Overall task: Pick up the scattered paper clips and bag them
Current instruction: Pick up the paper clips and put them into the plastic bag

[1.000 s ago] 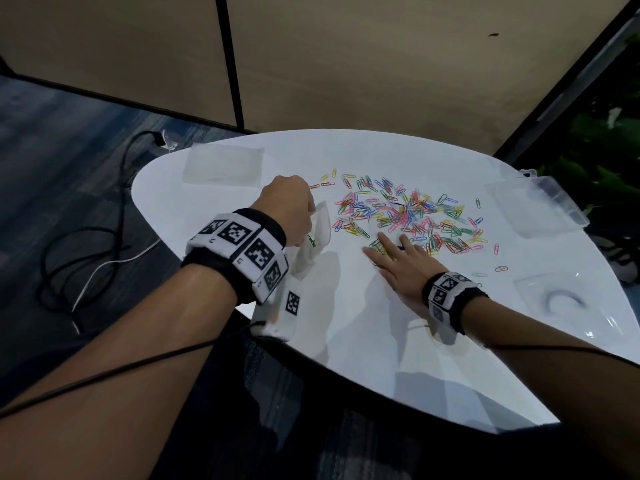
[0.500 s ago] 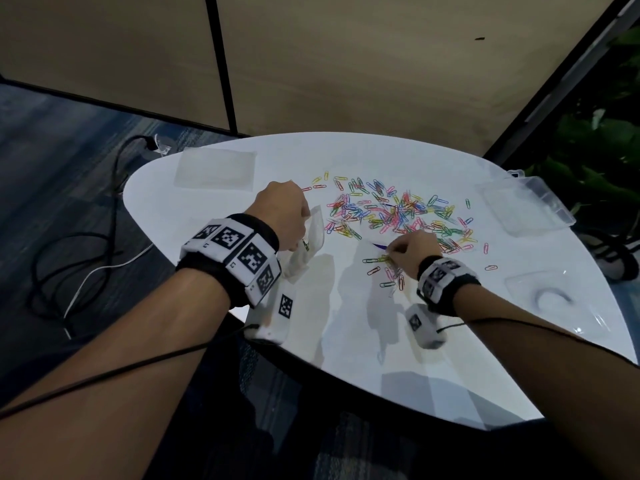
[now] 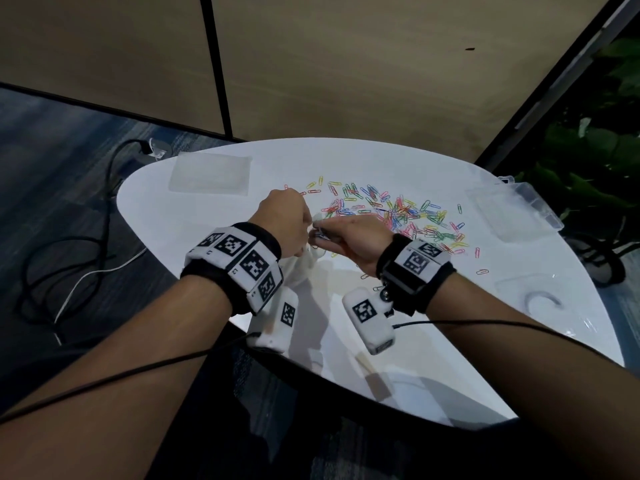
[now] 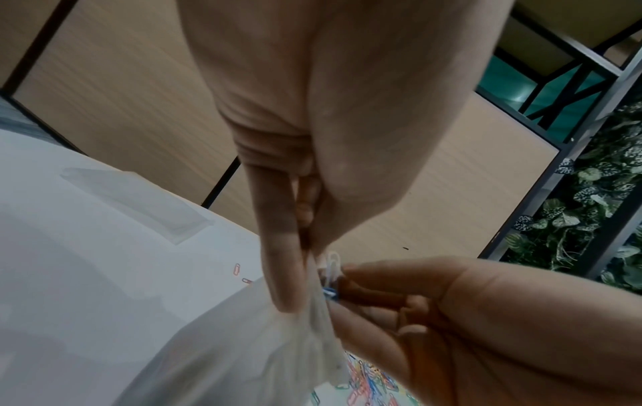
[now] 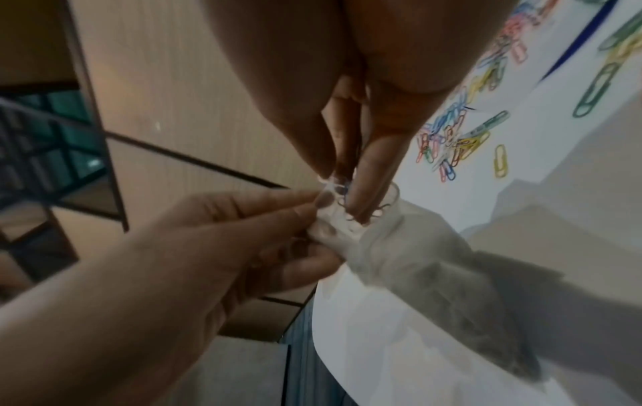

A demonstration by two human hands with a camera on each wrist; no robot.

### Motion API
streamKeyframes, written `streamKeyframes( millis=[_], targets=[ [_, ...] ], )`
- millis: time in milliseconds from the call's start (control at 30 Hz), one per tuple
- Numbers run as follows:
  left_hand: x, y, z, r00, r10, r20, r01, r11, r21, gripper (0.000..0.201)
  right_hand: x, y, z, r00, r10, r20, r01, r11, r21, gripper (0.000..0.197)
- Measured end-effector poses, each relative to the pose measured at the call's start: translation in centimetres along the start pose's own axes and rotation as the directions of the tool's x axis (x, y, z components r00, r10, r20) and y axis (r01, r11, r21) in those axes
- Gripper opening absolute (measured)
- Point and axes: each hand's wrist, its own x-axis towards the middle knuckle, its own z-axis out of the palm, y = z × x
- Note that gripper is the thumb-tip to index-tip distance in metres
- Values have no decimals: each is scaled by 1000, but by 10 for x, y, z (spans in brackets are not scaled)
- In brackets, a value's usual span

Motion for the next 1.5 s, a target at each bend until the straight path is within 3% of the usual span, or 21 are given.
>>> streamKeyframes(
  millis=[133,267,300,367,433,500,567,633,667,767,867,967,1100,1167,1233,1333,1367,1500],
  targets=[
    [-3,4,-2,1000,8,15,-8,999,-38,24,-2,4,1,997,-40,64,56,958,-281,25],
    [-6,7,-1,1000,19,22,-18,998,-54,23,-9,2,-7,971,-194,141,235,650,-723,13],
    [-6,7,-1,1000,21,17,-21,999,-43,23,-9,-1,-9,966,-208,154,254,640,-725,12],
    [-4,4,-2,1000,23,13,-23,1000,-12,20,-7,-6,-22,967,-236,95,242,740,-627,13],
    [-2,1,-6,1000,9,14,-9,1000,3,19,-5,-8,-50,970,-236,-49,145,732,-666,21],
    [-2,-2,-10,1000,-3,14,3,1000,5,20,-6,2,-91,972,-104,-212,-120,558,-821,51],
    [-4,-6,-14,1000,-12,6,12,1000,18,23,-11,21,-124,929,72,-364,-365,342,-866,94],
    [-5,-11,-17,1000,-11,4,11,999,34,25,-16,44,-138,898,134,-419,-439,218,-872,116],
    [-6,-13,-19,1000,-12,2,12,999,37,25,-15,54,-138,901,98,-422,-433,216,-875,114],
    [-6,-22,-24,1000,-25,-5,25,999,43,24,0,73,-124,920,-95,-380,-330,333,-883,94],
    [-6,-30,-27,999,-40,-12,40,998,38,24,25,75,-104,923,-174,-342,-257,381,-888,79],
    [-5,-33,-29,998,-55,-28,55,998,16,26,52,68,-91,921,-228,-317,-217,377,-901,64],
    [-6,-33,-31,998,-53,-27,53,998,13,27,82,61,-73,932,-258,-254,-151,360,-921,66],
    [-5,-31,-31,999,-45,-24,45,999,14,26,89,59,-66,947,-288,-143,-74,238,-968,71],
    [-4,-29,-31,999,-35,-17,35,999,18,27,94,58,-59,957,-288,-17,-7,35,-999,72],
    [-4,-27,-28,1000,-23,-8,23,999,33,29,102,58,-53,976,-183,115,64,-263,-963,71],
    [-4,-26,-27,1000,-21,-9,22,999,35,29,104,58,-52,975,-173,141,82,-309,-947,67],
    [-5,-23,-26,1000,-22,-13,22,999,32,28,95,52,-55,935,-299,193,113,-266,-957,24]
  ],
)
